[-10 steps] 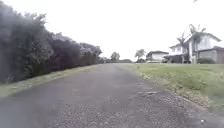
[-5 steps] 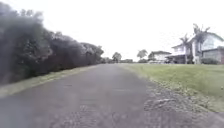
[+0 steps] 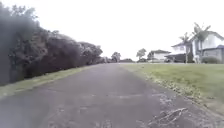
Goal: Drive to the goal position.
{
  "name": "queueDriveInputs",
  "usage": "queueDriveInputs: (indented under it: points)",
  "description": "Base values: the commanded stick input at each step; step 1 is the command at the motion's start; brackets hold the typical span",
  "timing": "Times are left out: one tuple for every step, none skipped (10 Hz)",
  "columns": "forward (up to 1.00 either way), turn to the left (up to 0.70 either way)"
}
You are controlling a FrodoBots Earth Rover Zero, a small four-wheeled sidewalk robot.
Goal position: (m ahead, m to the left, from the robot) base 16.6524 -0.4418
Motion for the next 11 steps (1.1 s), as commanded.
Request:
queueDriveInputs:
  points:
    - [0.85, 0.00]
    - [0.85, 0.00]
    - [0.85, 0.00]
    - [0.85, 0.00]
    - [0.85, 0.00]
    - [0.85, 0.00]
    - [0.85, 0.00]
    - [0.85, 0.00]
    - [0.85, 0.00]
    - [0.85, 0.00]
    - [0.85, 0.02]
